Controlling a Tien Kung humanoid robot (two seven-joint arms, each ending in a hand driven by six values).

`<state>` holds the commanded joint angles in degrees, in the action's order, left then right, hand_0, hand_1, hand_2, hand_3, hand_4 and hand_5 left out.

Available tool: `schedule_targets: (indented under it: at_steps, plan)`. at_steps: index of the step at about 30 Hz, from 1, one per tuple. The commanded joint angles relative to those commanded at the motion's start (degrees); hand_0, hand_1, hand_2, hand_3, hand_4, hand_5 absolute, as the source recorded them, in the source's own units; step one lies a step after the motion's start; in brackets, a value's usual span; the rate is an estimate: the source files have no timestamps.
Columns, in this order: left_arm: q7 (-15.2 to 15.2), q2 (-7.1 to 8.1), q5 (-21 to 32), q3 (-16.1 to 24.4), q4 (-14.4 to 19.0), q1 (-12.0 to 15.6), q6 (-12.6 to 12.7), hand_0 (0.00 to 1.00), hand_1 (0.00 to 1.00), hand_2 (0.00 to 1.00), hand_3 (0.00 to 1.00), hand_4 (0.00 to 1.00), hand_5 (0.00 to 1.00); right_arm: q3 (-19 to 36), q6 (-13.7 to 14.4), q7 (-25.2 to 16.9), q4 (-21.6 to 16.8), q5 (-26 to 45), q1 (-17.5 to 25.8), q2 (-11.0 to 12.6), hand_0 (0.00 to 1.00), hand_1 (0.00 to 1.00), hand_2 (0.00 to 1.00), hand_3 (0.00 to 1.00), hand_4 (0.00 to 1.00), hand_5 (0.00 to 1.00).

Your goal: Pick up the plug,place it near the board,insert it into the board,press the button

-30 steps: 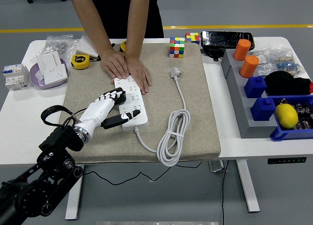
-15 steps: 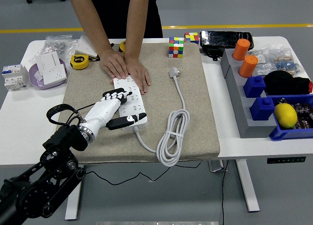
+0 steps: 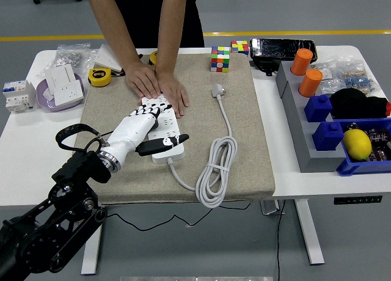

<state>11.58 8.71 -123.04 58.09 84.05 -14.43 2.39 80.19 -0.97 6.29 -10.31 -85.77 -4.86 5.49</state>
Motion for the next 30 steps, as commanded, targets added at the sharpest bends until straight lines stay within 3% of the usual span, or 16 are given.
schedule_targets:
  at_steps: [2, 3, 8, 9, 14, 15, 20, 21, 25, 30]
  plan:
    - [1.10, 0.06, 1.13, 0.31, 1.89, 0.43, -0.92, 0.998, 0.998, 0.968, 0.961, 0.998, 0.998, -0.03, 0.01, -0.01, 0.00, 0.07, 0.01, 0.01, 0.819, 0.747, 0.743, 0.758, 0.998, 0.807]
    - [1.95, 0.11, 2.23, 0.44, 3.16, 0.75, -1.66, 0.754, 0.720, 0.704, 0.861, 0.943, 0.794, -0.01, 0.02, 0.00, 0.00, 0.09, 0.01, 0.01, 0.819, 0.747, 0.742, 0.758, 0.998, 0.806]
    - [6.51, 0.61, 7.78, 0.12, 9.21, 1.76, -6.07, 0.754, 0.720, 0.704, 0.861, 0.943, 0.794, 0.05, 0.04, 0.03, 0.00, 0.12, 0.01, 0.04, 0.819, 0.747, 0.742, 0.758, 0.998, 0.806]
    - [7.54, 0.72, 8.66, -0.04, 10.36, 1.81, -7.29, 0.351, 0.305, 0.385, 0.838, 0.818, 0.479, 0.01, 0.05, 0.01, 0.00, 0.16, -0.01, 0.04, 0.818, 0.747, 0.742, 0.757, 0.998, 0.807]
    - [10.26, 0.82, 8.55, -0.63, 12.97, 1.40, -10.22, 0.351, 0.305, 0.385, 0.838, 0.818, 0.479, -0.08, 0.06, -0.02, 0.00, 0.24, -0.10, 0.06, 0.818, 0.747, 0.742, 0.757, 0.998, 0.807]
    - [11.08, 0.76, 8.07, -0.60, 13.08, 1.23, -11.19, 0.226, 0.078, 0.184, 0.809, 0.664, 0.249, -0.09, 0.05, -0.02, 0.00, 0.23, -0.13, 0.07, 0.819, 0.747, 0.742, 0.757, 0.998, 0.807]
    - [14.46, 0.69, 7.58, -1.13, 11.46, 0.42, -14.93, 0.226, 0.078, 0.184, 0.809, 0.664, 0.249, -0.13, 0.05, 0.02, 0.00, 0.26, -0.21, 0.09, 0.819, 0.747, 0.742, 0.757, 0.998, 0.807]
    - [15.25, 0.62, 7.51, -1.21, 10.82, 0.28, -15.93, 0.180, 0.039, 0.154, 0.816, 0.578, 0.216, -0.13, 0.05, 0.02, 0.00, 0.26, -0.22, 0.09, 0.818, 0.747, 0.742, 0.757, 0.998, 0.808]
    - [17.36, 0.50, 7.10, -1.95, 8.12, -0.34, -18.78, 0.180, 0.039, 0.154, 0.816, 0.578, 0.216, -0.11, 0.07, 0.04, 0.00, 0.30, -0.24, 0.10, 0.818, 0.747, 0.742, 0.757, 0.998, 0.808]
    - [17.63, 0.27, 5.62, -2.50, 5.58, -0.62, -18.88, 0.170, 0.039, 0.151, 0.820, 0.537, 0.201, -0.20, 0.05, 0.02, 0.00, 0.34, -0.25, 0.07, 0.819, 0.747, 0.742, 0.757, 0.998, 0.807]
